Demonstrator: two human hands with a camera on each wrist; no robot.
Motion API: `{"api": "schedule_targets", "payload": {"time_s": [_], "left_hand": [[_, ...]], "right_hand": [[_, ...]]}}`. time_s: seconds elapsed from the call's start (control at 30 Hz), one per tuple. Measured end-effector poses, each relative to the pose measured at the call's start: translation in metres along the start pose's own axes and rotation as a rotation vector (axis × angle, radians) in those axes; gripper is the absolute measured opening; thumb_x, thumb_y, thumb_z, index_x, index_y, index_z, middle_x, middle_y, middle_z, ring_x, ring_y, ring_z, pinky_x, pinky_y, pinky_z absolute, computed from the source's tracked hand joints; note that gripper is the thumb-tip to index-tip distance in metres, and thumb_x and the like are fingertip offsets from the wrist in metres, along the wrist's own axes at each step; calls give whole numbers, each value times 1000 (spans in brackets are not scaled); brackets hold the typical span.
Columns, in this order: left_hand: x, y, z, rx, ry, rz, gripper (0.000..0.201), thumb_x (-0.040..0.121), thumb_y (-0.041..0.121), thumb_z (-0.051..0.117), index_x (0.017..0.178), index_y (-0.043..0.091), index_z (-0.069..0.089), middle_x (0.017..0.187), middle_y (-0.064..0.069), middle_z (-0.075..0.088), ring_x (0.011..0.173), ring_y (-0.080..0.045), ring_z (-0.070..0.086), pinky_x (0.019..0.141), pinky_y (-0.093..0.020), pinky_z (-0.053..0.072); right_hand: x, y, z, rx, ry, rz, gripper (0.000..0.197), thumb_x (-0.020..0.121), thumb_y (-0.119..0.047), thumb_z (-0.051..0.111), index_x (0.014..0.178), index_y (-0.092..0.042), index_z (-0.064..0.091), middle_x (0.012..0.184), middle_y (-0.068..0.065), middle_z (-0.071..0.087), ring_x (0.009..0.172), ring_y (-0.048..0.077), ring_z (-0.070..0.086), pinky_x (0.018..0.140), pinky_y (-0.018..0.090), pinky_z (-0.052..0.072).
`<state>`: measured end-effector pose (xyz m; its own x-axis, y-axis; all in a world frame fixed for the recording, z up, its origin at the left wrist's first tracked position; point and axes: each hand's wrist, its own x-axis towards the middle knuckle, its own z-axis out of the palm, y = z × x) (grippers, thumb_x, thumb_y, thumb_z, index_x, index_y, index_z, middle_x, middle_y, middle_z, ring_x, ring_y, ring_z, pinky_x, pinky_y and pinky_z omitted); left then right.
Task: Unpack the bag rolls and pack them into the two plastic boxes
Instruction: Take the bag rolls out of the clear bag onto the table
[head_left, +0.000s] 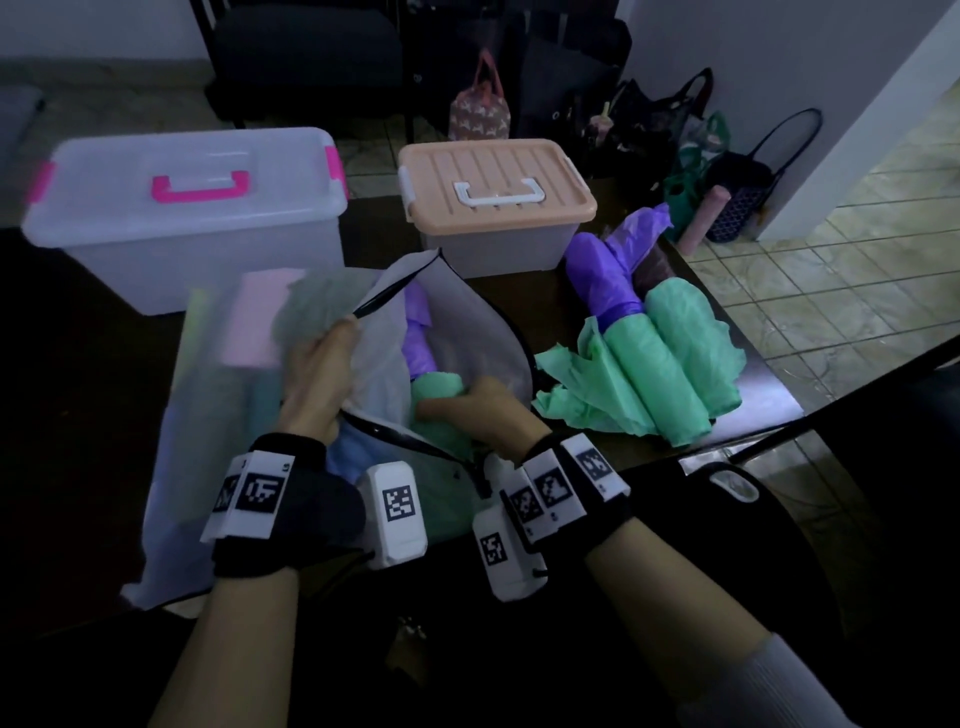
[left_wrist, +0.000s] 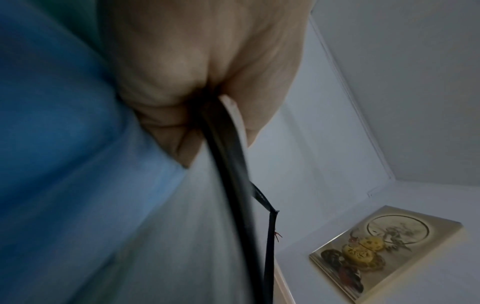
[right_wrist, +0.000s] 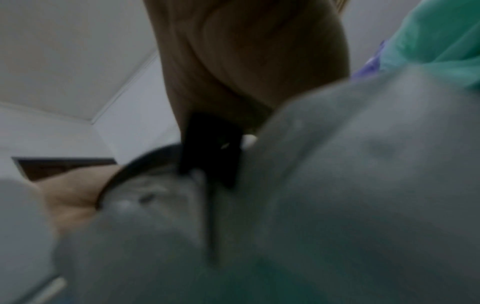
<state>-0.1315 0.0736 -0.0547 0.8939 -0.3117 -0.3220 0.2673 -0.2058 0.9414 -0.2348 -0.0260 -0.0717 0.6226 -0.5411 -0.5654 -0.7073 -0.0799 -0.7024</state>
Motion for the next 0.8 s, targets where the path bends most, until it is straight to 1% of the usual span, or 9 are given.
{"api": "schedule_targets", "payload": {"time_s": [0.1,0.17,0.27,0.37,0.5,0.6,0.67,0.73,0.8], "left_hand": [[-2,1,1,-19,-4,-9,16,95,29,48,103,18,56,90,-1,57,82,-17,53,73,-27,42],[-2,1,0,-23,1,-22,13,95,28,49,99,18,56,84,0,56,73,-12,51,70,-27,43],[-2,2,1,-41,15,-34,17,93,28,51,104,17,59,88,-2,60,80,-16,56,81,-33,45],[-2,3,1,-41,11,-26,18,94,27,50,109,21,57,104,-4,59,97,-19,55,90,-34,45],[-4,7,5,-61,-26,-30,13,97,27,45,106,22,53,101,-4,58,95,-18,54,88,-33,44],[-5,7,9,-60,-50,-16,15,98,26,43,109,20,52,89,3,55,82,-11,52,72,-25,43],[-5,8,10,-46,-54,-21,15,98,28,43,107,20,52,89,3,55,79,-10,52,68,-23,43],[-4,8,10,-24,-49,-24,17,97,29,44,106,17,53,98,-4,57,90,-17,55,78,-29,44],[-4,9,10,-13,-46,-24,21,96,30,44,110,16,55,107,-8,57,100,-22,54,87,-35,43]], "right_hand": [[3,0,4,72,22,11,73,69,-37,78,126,-1,49,115,11,60,102,26,59,81,33,52],[4,1,7,113,33,7,77,67,-37,79,127,-3,46,115,12,59,101,26,59,79,34,51],[4,4,6,194,64,-34,66,73,-32,76,124,-3,47,109,8,60,96,22,60,77,33,53],[-3,4,-8,329,88,-113,40,83,-21,69,114,-7,48,93,2,59,81,15,59,63,22,51],[-5,-6,-37,555,280,-251,43,83,-12,68,120,1,50,111,17,64,93,28,66,80,42,57],[-11,-19,-64,628,395,-365,36,81,-15,67,112,3,58,103,19,68,86,27,67,77,41,57],[-17,-27,-82,679,426,-434,37,77,-19,67,107,2,60,101,21,68,87,30,67,76,42,56],[-20,-30,-99,693,491,-483,32,79,-19,66,103,0,60,96,17,68,83,26,67,74,38,56],[-23,-31,-114,670,563,-535,10,86,-13,62,95,-8,60,88,8,67,77,20,66,71,34,55]]}}
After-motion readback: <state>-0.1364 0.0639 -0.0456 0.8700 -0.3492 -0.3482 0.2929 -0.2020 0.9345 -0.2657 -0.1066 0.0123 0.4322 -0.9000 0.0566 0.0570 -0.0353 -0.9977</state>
